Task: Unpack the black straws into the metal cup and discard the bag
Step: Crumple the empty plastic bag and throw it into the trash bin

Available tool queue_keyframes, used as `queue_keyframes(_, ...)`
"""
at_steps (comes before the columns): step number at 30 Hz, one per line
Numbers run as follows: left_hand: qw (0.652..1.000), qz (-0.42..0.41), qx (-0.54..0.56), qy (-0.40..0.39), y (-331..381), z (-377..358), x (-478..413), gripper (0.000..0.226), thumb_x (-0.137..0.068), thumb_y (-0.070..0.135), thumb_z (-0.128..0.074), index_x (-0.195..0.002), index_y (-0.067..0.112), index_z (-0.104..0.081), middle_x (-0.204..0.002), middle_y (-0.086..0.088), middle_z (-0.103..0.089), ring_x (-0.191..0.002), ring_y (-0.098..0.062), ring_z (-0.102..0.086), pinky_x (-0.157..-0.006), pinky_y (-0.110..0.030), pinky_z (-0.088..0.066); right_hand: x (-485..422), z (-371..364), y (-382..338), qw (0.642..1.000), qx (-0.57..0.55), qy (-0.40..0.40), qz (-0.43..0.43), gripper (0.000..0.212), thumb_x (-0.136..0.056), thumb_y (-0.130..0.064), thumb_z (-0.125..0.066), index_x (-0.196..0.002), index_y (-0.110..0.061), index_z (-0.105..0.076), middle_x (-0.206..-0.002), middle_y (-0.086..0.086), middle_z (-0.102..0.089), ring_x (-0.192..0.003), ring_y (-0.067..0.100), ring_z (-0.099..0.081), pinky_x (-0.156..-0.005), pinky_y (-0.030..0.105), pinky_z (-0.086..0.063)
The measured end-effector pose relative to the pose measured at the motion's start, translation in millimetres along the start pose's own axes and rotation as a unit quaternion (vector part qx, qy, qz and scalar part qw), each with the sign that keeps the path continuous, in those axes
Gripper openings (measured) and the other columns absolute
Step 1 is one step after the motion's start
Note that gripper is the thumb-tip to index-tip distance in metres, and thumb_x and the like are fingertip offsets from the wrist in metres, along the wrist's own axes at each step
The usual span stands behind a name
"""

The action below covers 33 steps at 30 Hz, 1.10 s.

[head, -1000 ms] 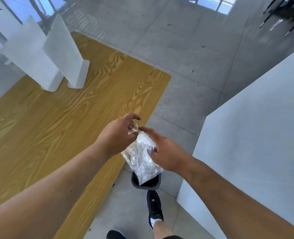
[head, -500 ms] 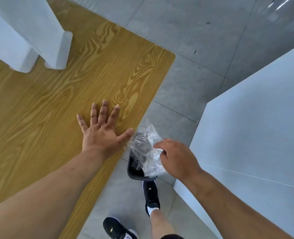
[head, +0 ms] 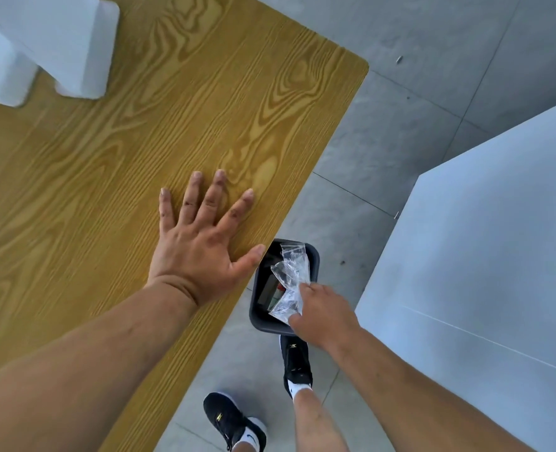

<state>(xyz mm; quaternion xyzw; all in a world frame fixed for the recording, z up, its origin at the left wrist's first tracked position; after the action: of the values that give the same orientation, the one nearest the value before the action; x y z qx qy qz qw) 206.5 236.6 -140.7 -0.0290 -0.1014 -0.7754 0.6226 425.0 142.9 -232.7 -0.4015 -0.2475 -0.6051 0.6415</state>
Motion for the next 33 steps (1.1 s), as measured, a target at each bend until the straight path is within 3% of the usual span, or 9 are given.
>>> queue_keyframes(5, 1.0, 0.005, 0.002, 0.001, -0.7, 0.2, 0.0, 0.087, -0.09, 0.089, -0.022, -0.166, 0.049, -0.009, -0.179, -0.002, -0.004, -0.164, -0.03, 0.007, -0.127, -0.069, -0.002, -29.5, -21.9, -7.5, 1.0, -0.012, -0.023, -0.001, 0.042, -0.093, -0.03, -0.052, -0.13, -0.01, -0.058, -0.136, 0.009, -0.062, -0.127, 0.033, -0.055, -0.104, 0.042, -0.049)
queue_keyframes(19, 1.0, 0.01, 0.01, -0.008, 1.9, 3.4, 1.7, 0.088, -0.089, 0.084, -0.036, -0.166, 0.046, -0.016, -0.179, -0.002, -0.005, -0.164, -0.03, 0.005, -0.128, -0.066, -0.001, -104.4, -85.9, -4.9, 0.997, -0.022, -0.061, -0.05, 0.053, -0.09, -0.039, -0.054, -0.136, -0.013, -0.058, -0.137, 0.008, -0.059, -0.124, 0.032, -0.054, -0.098, 0.043, -0.048)
queue_keyframes(28, 1.0, 0.009, 0.014, -0.01, 2.0, 5.5, 0.9, 0.088, -0.088, 0.082, -0.039, -0.166, 0.045, -0.018, -0.179, -0.003, -0.007, -0.164, -0.029, 0.003, -0.128, -0.066, -0.003, -138.0, -90.7, -7.2, 0.997, -0.024, -0.057, -0.049, 0.041, -0.092, -0.029, -0.056, -0.13, -0.015, -0.059, -0.131, 0.007, -0.059, -0.123, 0.031, -0.056, -0.084, 0.04, -0.044)
queue_keyframes(33, 1.0, 0.008, 0.017, -0.008, 2.1, 6.1, 0.7, 0.089, -0.087, 0.081, -0.042, -0.165, 0.043, -0.023, -0.178, -0.003, -0.01, -0.164, -0.03, 0.001, -0.128, -0.066, -0.003, -148.6, -90.8, -8.3, 0.998, -0.019, -0.033, -0.053, 0.031, -0.096, -0.009, -0.057, -0.126, -0.011, -0.063, -0.128, 0.009, -0.062, -0.115, 0.033, -0.069, -0.078, 0.039, -0.052)
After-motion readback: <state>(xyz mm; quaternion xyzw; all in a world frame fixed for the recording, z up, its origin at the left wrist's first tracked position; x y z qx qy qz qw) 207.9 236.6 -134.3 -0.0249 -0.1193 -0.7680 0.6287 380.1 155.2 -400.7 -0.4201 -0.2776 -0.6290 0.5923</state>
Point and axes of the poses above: each hand's wrist, its own x-axis away from the middle knuckle, its own z-axis out of the back of the hand, y = z × x, the point moved 4 cm from there along -x, towards the middle knuckle
